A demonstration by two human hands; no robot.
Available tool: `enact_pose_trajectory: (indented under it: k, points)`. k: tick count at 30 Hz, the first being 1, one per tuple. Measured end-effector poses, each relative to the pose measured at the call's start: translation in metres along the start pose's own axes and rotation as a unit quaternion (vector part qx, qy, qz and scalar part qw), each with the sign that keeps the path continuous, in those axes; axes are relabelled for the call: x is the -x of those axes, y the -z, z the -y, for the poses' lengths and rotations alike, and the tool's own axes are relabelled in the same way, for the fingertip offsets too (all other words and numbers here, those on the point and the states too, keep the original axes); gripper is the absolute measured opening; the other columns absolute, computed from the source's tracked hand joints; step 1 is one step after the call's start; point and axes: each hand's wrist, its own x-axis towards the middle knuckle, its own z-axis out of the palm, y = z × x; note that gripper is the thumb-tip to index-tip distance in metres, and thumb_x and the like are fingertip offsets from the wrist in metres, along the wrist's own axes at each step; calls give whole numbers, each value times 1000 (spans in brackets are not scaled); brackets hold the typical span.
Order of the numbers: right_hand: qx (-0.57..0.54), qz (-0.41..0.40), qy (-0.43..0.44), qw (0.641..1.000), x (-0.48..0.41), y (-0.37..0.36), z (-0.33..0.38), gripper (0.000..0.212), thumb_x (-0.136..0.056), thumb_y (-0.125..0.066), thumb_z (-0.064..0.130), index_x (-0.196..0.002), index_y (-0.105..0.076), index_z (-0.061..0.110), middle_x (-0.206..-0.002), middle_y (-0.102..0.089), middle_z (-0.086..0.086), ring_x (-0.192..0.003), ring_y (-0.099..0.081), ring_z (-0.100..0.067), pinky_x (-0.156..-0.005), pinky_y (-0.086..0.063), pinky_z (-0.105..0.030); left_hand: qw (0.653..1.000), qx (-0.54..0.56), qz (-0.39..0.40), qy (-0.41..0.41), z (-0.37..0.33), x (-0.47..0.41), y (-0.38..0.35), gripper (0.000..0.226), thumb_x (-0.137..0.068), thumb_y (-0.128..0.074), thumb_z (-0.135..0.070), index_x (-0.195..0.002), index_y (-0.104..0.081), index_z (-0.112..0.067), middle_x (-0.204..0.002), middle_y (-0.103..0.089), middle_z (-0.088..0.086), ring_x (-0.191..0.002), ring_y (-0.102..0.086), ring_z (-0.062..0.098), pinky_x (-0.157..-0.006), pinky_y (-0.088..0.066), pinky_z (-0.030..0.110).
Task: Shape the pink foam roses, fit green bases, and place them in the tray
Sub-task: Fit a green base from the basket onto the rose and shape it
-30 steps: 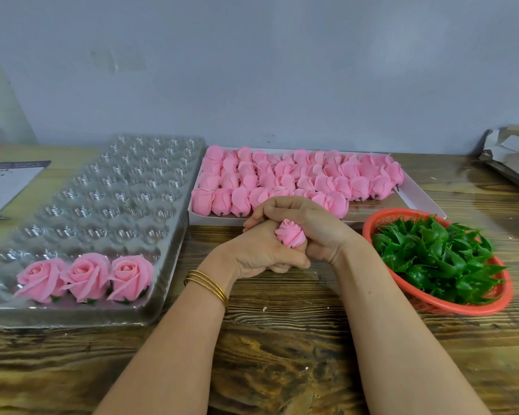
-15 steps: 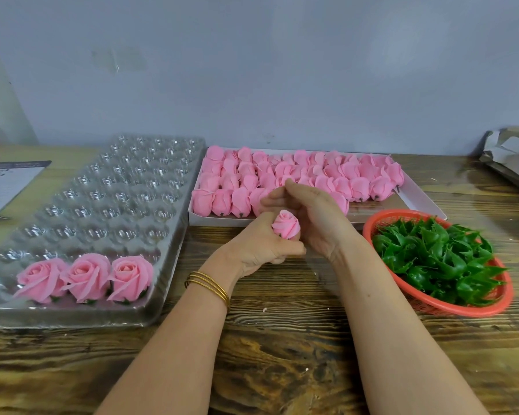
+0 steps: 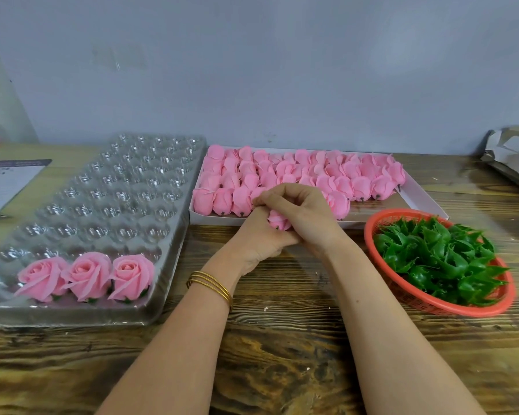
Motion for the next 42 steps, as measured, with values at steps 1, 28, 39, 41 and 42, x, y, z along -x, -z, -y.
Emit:
enact_pose_trajectory:
  k: [1, 28, 39, 41, 42]
  points:
    - [17, -4, 6, 1000, 0, -1, -1, 8, -89, -67, 4, -83, -73, 2, -76, -74, -3, -75, -69, -6, -69, -51, -13, 1000, 2, -1, -2, 0, 0, 0, 28, -81, -67, 9, -97, -60, -14, -48, -56, -14, -40, -50, -1, -39, -35, 13]
    - [-137, 120, -83, 980, -1, 9, 2, 39, -84, -60, 28, -105, -67, -4, -103, -71, -16, -100, -67, -23, -82, -57, -34, 995, 92, -18, -16, 1, -4, 3, 27, -79, -54, 19, -76, -50, -8, -54, -31, 0, -41, -29, 8, -38, -23, 18]
    - [-153, 129, -82, 976, 1, 10, 0, 36, -81, -64, 19, -112, -67, 1, -110, -70, -17, -105, -68, -22, -81, -57, -33, 991, 129, -1, -19, 0, -3, 4, 42, -85, -51, 16, -60, -51, -18, -46, -31, -5, -37, -28, 3, -36, -23, 15]
    - [-152, 129, -82, 977, 1, 10, 0, 38, -80, -65, 18, -113, -67, 0, -110, -69, -17, -104, -67, -22, -81, -58, -33, 992, 127, -4, -19, 0, -3, 4, 41, -84, -52, 17, -61, -47, -17, -46, -30, -5, -38, -27, 4, -36, -22, 16]
    - [-151, 128, -84, 977, 1, 10, 0, 38, -79, -65, 17, -113, -67, 0, -109, -69, -17, -104, -67, -22, -82, -58, -33, 992, 126, -4, -19, 0, -3, 4, 40, -84, -52, 17, -62, -46, -16, -47, -30, -5, -38, -27, 4, -36, -21, 16]
